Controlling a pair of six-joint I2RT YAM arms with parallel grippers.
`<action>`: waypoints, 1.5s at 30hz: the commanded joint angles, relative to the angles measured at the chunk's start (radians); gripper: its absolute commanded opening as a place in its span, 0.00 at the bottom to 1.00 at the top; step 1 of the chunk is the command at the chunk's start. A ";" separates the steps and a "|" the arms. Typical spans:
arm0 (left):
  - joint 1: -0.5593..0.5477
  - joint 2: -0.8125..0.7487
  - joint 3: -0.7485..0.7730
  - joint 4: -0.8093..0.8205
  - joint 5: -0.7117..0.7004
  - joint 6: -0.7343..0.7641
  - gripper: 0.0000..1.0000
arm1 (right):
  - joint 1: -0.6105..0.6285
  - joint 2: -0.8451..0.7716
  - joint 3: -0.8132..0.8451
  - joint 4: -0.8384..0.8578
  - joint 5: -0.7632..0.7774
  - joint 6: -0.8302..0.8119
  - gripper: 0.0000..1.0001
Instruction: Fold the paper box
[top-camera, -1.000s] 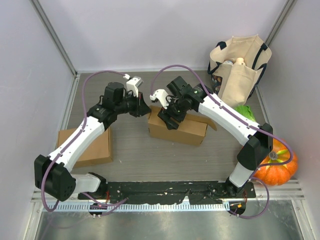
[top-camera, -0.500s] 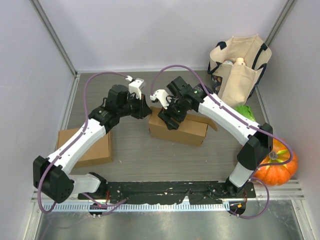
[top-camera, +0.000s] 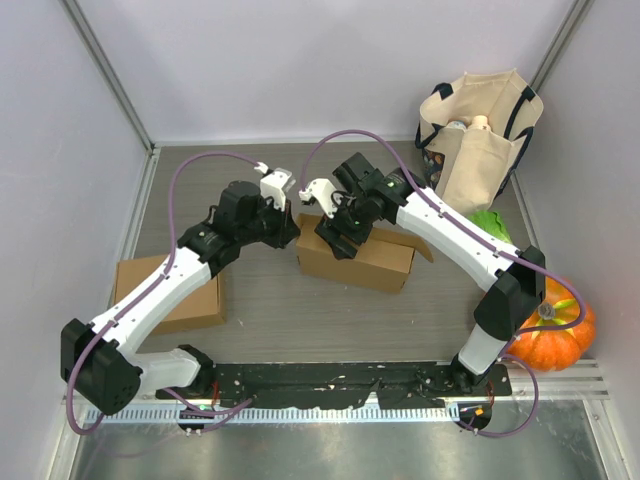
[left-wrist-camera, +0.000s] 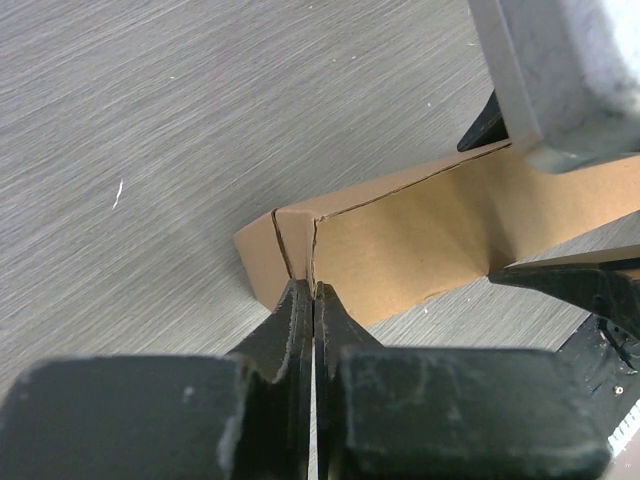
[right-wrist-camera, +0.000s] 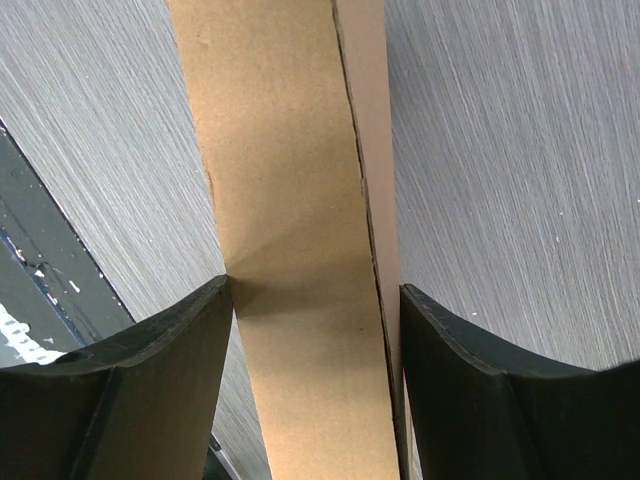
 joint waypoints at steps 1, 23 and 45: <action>-0.015 -0.021 -0.020 -0.002 -0.029 0.016 0.00 | 0.002 -0.007 0.012 0.092 -0.028 0.012 0.42; -0.043 0.018 -0.058 0.050 -0.158 -0.070 0.00 | -0.001 -0.082 -0.100 0.308 0.134 0.133 0.75; -0.043 0.107 0.098 -0.071 -0.173 -0.047 0.00 | -0.073 -0.612 -0.339 0.104 0.532 0.717 0.82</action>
